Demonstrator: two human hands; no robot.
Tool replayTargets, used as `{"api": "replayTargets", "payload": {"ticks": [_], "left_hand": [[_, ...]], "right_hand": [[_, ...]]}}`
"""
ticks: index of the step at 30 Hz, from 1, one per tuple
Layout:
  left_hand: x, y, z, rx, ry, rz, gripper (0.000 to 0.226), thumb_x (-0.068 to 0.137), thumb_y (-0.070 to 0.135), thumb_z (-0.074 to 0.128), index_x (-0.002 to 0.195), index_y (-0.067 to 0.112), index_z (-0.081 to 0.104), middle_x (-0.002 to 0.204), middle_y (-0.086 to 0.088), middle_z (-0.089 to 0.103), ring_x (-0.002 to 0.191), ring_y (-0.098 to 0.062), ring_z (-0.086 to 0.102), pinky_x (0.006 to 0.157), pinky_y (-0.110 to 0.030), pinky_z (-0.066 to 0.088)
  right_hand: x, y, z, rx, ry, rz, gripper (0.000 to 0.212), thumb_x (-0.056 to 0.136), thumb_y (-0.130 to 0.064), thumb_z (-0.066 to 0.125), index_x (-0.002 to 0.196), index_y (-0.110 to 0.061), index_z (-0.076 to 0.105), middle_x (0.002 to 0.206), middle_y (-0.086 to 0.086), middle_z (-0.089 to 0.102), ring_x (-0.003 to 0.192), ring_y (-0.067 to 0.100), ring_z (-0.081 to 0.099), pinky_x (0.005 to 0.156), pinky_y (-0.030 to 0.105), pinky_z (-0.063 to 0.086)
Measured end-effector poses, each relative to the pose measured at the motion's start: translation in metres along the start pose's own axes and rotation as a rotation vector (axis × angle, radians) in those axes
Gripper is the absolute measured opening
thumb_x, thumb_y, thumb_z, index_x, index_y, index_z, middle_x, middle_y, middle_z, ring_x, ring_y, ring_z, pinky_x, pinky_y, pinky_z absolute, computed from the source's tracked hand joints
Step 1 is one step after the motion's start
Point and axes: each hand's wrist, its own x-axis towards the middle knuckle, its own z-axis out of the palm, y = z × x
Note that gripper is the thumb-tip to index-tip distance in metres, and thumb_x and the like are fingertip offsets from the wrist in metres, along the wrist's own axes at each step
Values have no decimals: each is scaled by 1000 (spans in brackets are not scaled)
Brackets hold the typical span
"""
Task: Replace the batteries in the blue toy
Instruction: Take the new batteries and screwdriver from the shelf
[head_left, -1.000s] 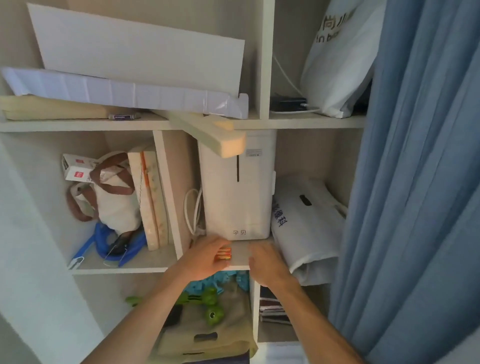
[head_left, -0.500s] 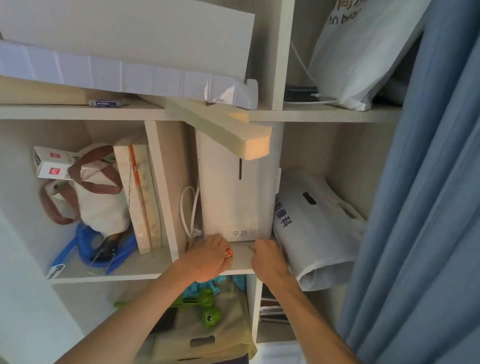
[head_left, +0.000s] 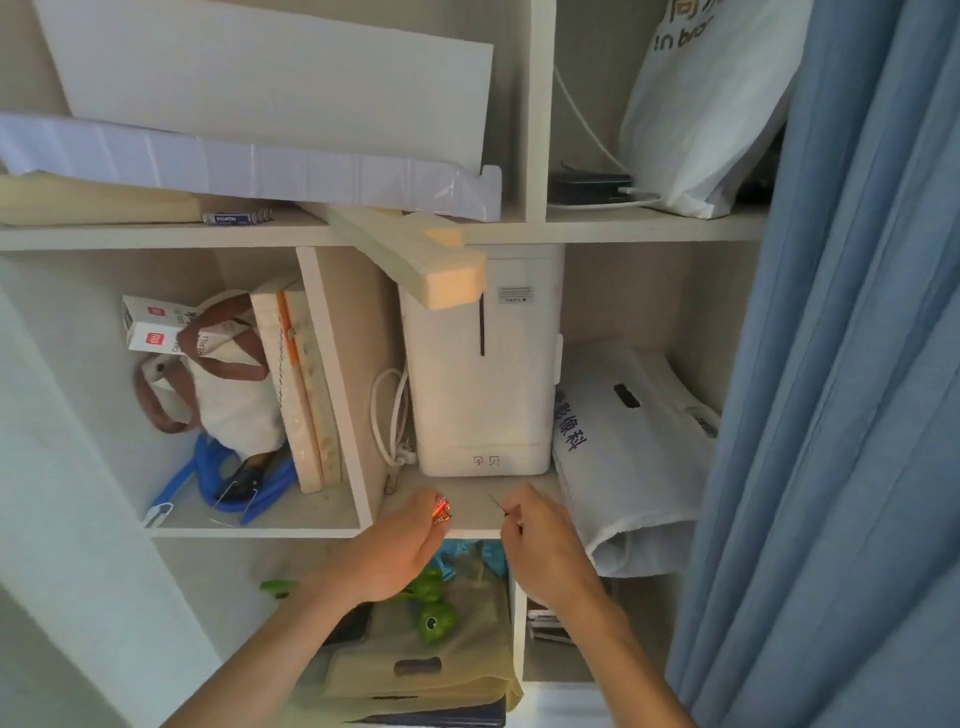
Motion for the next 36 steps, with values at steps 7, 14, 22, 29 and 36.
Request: {"api": "replayTargets", "payload": {"ticks": [7,14,22,29,36], "left_hand": [[-169,-39,-4,-274,275,-238,16,110,47,37,120,36,44,84,8,60,72,-6,60,70,-31,54],[-378,-113,-15,-327,470,-577,21,110,44,40,128,38,46,96,0,65,88,-14,64,86,-40,54],[-625,-199,-39,-260,492,-920,25,111,47,35,134,40,40,97,15,63,88,2,64,80,-22,50],[-780,-290,-75,-171,535,-1093,29,111,46,35,136,34,41,105,13,66,89,-7,66,84,-30,55],[-864,-409,-99,-124,564,-1160,25,110,49,36,129,34,41,97,6,68,83,-11,68,79,-34,58]], "right_hand": [[-46,-67,35,124,-342,-323,11,109,-25,47,105,-35,50,88,-1,71,74,18,65,65,43,55],[-106,-193,147,321,-533,-558,19,93,-7,58,97,-24,64,81,1,69,75,20,65,70,38,53],[-214,-386,301,353,-716,-763,31,93,11,60,90,-18,69,80,-22,70,74,-4,65,72,19,49],[-277,-533,426,348,-635,-857,22,85,-1,74,92,-21,68,76,6,78,74,31,75,72,48,62],[-289,-650,538,331,-585,-984,13,87,-4,72,81,-15,71,65,5,74,63,27,71,62,37,59]]}}
